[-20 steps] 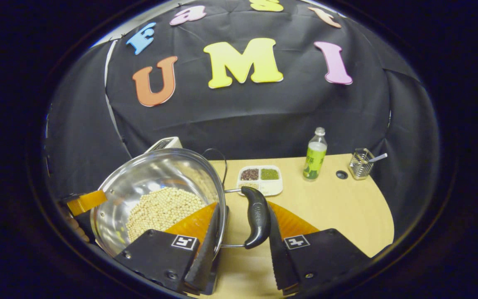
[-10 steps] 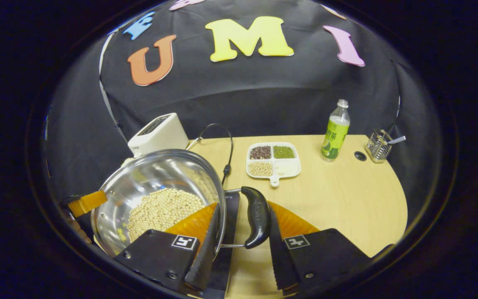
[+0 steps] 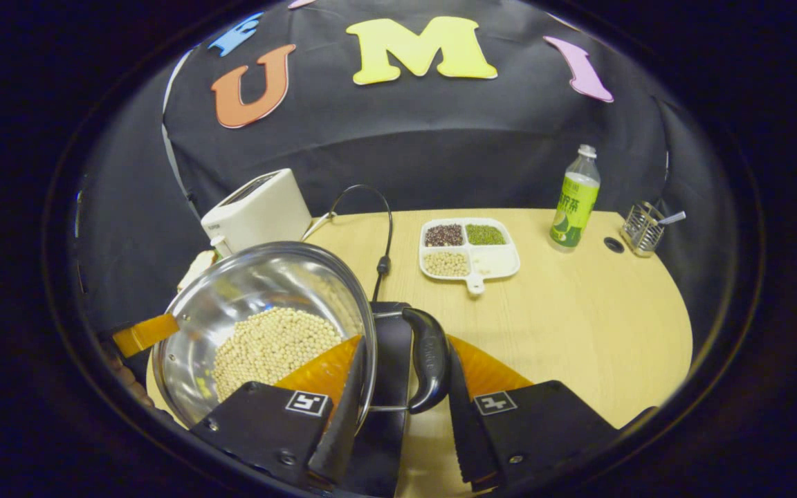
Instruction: First push the handle of the pot to place it horizontally, then grasp the pot with both hands and set it on the induction cooktop.
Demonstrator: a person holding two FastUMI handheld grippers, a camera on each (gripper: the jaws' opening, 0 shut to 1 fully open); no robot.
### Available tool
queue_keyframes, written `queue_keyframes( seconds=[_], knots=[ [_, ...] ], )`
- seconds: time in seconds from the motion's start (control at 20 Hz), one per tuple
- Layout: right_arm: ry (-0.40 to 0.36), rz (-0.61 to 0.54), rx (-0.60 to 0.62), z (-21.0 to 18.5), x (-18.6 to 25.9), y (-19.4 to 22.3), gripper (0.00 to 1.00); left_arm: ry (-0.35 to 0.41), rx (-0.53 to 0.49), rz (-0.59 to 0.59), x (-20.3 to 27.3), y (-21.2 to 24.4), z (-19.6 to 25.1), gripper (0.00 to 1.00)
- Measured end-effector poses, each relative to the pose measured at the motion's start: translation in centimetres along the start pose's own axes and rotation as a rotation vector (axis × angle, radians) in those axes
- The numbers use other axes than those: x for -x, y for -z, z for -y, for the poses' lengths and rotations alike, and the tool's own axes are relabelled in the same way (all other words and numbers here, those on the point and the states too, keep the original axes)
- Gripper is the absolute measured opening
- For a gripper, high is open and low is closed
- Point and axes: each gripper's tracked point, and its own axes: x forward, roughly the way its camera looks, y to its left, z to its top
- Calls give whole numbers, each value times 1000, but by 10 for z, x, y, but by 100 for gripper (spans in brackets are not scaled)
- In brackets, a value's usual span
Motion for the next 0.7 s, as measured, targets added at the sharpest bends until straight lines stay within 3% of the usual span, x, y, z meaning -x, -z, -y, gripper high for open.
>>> queue_keyframes(
  seconds=[0.15, 0.7],
  knots=[
    [2, 22, 43, 2, 0, 0, 62, -4, -50, 33, -5, 1, -1, 57],
    [-56, 163, 0, 2, -4, -10, 67, -14, -51, 77, 3, 3, 0, 58]
  ],
)
